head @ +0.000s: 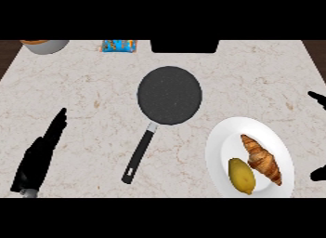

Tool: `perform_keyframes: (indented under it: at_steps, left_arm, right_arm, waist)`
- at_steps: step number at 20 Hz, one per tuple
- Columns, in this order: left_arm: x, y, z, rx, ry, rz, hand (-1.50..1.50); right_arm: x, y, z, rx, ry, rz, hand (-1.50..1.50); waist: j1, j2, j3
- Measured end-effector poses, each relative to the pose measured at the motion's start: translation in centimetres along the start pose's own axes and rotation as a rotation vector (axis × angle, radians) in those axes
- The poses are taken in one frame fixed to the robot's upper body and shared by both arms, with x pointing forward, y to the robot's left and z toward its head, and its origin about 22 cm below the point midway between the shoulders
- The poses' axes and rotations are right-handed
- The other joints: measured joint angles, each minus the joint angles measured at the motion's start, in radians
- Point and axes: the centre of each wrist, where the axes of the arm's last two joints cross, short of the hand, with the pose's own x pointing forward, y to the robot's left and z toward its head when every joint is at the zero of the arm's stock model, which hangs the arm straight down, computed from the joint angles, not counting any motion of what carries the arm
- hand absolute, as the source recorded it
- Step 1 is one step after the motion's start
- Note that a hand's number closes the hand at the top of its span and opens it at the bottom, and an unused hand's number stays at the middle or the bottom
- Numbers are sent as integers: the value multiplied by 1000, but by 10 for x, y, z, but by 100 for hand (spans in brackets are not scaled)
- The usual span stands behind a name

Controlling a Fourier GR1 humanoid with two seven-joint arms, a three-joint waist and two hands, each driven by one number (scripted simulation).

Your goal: Pick the croissant from the plate and place it in the pan

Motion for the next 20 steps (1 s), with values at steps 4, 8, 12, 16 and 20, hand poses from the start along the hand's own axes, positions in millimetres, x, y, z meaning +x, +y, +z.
perform_keyframes:
  at_steps: [4, 8, 12, 16, 20]
  left_arm:
    - [2, -4, -5, 0, -4, -4, 0]
    - [2, -1, -1, -3, -3, -2, 0]
    - [4, -1, -4, 9, -7, -3, 0]
    - [2, -2, -1, 3, -6, 0, 0]
    - [4, -2, -4, 1, 2, 6, 0]
  right_arm:
    - [24, 9, -12, 72, 26, 60, -150]
    - [48, 22, -23, 135, 77, 88, -150]
    - [66, 28, -36, 201, 125, 138, -150]
    - [80, 39, -46, 260, 169, 221, -150]
    - [92, 52, -53, 322, 214, 298, -150]
  waist:
    - [2, 1, 0]
    - [3, 1, 0]
    - [1, 1, 1]
    - [2, 1, 1]
    - [-1, 0, 1]
